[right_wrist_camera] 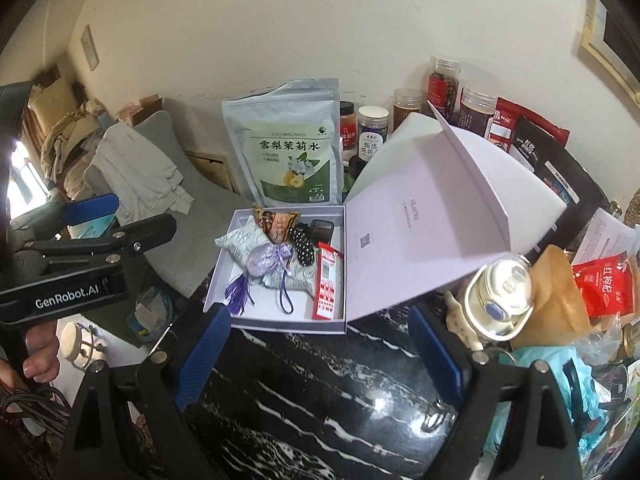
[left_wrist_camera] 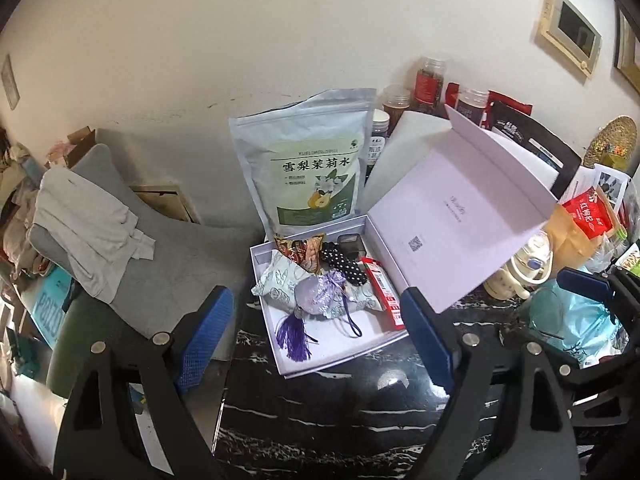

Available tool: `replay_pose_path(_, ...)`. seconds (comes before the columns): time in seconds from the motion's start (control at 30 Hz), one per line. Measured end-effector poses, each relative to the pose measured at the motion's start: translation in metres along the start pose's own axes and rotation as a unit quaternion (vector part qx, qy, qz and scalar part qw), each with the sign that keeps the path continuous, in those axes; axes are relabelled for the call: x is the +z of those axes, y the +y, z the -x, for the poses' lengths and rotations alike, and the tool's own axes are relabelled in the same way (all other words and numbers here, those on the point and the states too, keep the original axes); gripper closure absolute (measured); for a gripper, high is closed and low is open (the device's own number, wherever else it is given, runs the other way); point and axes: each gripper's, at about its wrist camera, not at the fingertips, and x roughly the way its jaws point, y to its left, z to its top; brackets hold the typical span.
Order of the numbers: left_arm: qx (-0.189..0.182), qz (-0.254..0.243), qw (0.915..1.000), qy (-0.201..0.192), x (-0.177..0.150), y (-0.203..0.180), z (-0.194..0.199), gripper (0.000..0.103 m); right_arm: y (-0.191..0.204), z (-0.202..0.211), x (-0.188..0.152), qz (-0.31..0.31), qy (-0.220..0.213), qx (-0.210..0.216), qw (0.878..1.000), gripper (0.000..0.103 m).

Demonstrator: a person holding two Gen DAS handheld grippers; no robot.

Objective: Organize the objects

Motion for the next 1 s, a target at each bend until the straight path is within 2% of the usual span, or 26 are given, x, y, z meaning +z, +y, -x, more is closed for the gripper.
replay_pose_path(0.57,0.026,0.044,0.9987,0.004,-0.070,-0.045,0.057,0.018,-0.007,0.034,-0.058,0.028,-0.005,0.030,0.999,0.012)
replay_pose_path(0.77,0.027,0.051,0.9983,0.012,-0.098,-0.050,0.066,0.018,-0.002,0.040,-0.076,0.041,0.001,0.036,0.999,0.012)
replay_pose_path(1.0,0.037,0.065,0.9971,0.018,-0.116,-0.045,0.071,0.018,0.002,0.047,-0.083,0.046,-0.009,0.035,0.998,0.012)
